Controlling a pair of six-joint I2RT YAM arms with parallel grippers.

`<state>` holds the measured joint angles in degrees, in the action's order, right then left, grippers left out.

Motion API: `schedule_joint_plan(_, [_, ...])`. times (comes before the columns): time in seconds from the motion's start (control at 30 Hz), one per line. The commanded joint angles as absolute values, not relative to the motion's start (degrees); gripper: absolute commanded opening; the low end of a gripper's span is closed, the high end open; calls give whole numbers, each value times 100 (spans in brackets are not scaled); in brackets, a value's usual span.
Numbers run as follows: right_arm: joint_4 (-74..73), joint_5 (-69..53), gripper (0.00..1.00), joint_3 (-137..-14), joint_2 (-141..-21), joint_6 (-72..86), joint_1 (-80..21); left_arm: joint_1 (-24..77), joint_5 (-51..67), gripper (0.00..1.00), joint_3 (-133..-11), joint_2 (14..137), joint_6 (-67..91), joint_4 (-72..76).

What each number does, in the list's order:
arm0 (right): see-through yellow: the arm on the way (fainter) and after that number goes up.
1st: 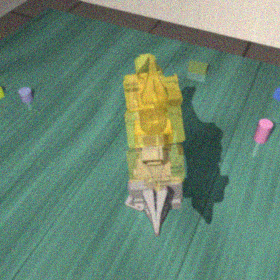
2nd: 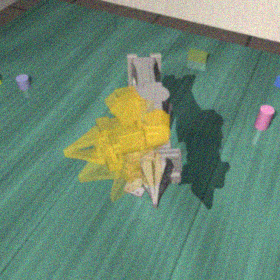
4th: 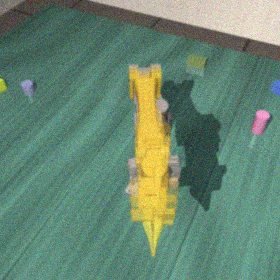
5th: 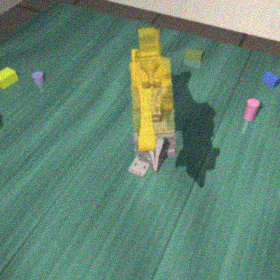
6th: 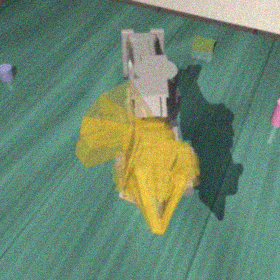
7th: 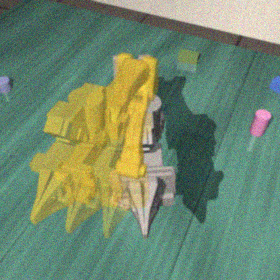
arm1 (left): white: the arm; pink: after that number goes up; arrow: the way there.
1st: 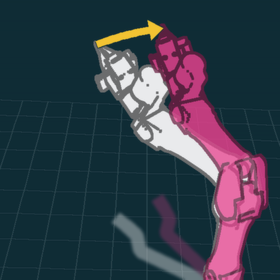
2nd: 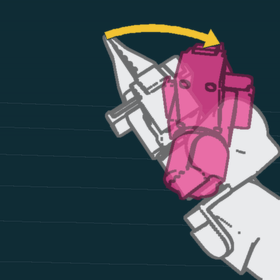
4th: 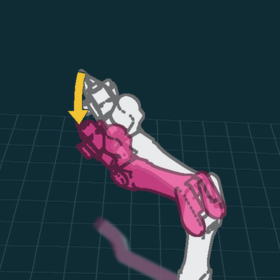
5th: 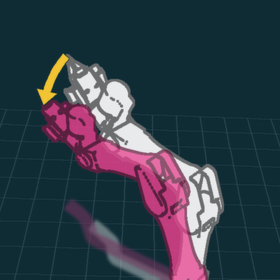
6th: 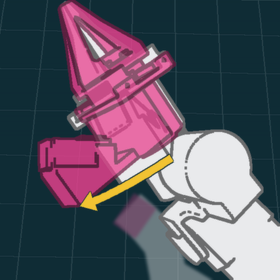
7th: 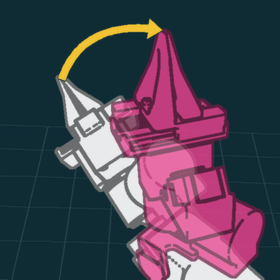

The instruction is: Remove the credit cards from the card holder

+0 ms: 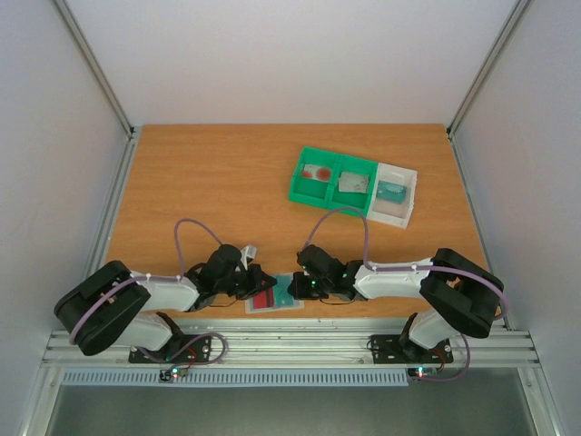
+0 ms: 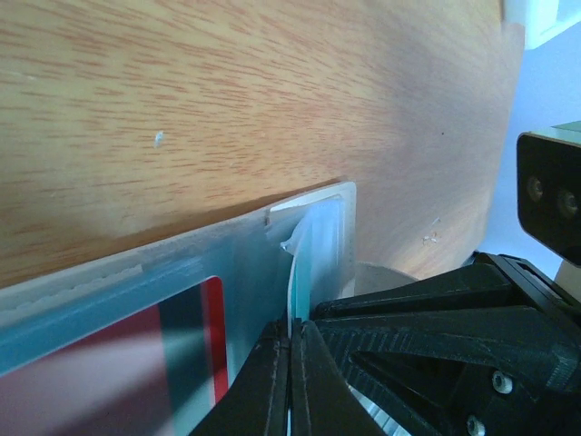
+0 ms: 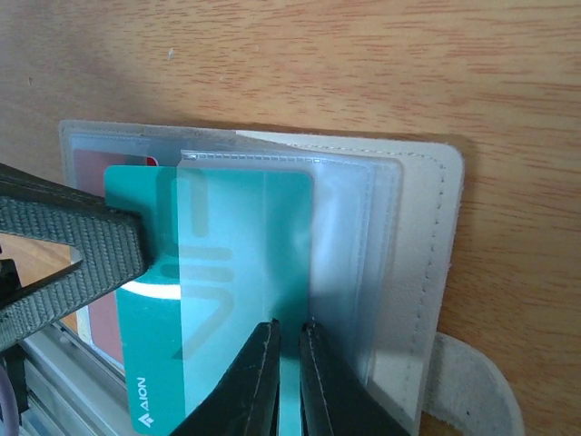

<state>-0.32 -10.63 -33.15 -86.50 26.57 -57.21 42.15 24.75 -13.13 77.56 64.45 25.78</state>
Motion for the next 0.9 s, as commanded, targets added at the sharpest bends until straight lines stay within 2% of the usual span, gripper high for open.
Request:
schedule_joint_plan(0.0, [-399,-673,8,-3086,-8712,2759,-5770,4237,2160,0,-1191,7469,6328,2364])
schedule_joint_plan(0.43, [-387,-538,7,-3106,-8614,2699,-5774,4242,1692,1,-1077,5945,6140,985])
schedule_joint_plan(0.63, [-237,-827,15,-3139,-7892,1608,-5770,4235,1428,0,-1468,4734,5667,-659])
schedule_joint_plan(0.87, [-1966,-1367,20,-4053,-6778,144,-5743,4223,1700,0,-1977,3387,4970,-2207])
